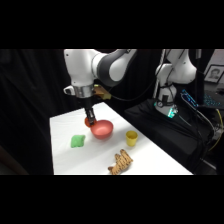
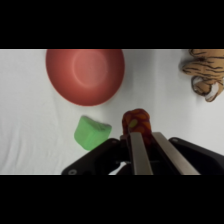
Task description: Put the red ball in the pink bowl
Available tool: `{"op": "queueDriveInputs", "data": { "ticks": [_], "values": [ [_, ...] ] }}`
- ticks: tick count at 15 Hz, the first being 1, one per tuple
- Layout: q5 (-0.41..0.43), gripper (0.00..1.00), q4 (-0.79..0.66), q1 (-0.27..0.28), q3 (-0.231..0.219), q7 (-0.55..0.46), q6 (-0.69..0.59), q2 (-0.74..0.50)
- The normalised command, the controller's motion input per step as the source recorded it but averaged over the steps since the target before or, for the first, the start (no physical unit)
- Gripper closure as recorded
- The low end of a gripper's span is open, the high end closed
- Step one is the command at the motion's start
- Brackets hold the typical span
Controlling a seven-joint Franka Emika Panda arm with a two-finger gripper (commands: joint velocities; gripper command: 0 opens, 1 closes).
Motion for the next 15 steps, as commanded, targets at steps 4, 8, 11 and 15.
{"op": "queueDriveInputs", "data": {
  "ticks": [4,8,11,15],
  "values": [
    [0.133,0.96,-0.46,-0.15,0.0,-0.25,0.28,-0.34],
    [0.152,0.96,-0.41,-0.109,-0.02,-0.26,0.27,-0.3],
    [0.17,0.96,-0.32,-0.08,-0.022,-0.25,0.29,-0.2],
    [0.181,0.96,-0.26,-0.06,-0.012,-0.23,0.3,-0.11]
  ]
}}
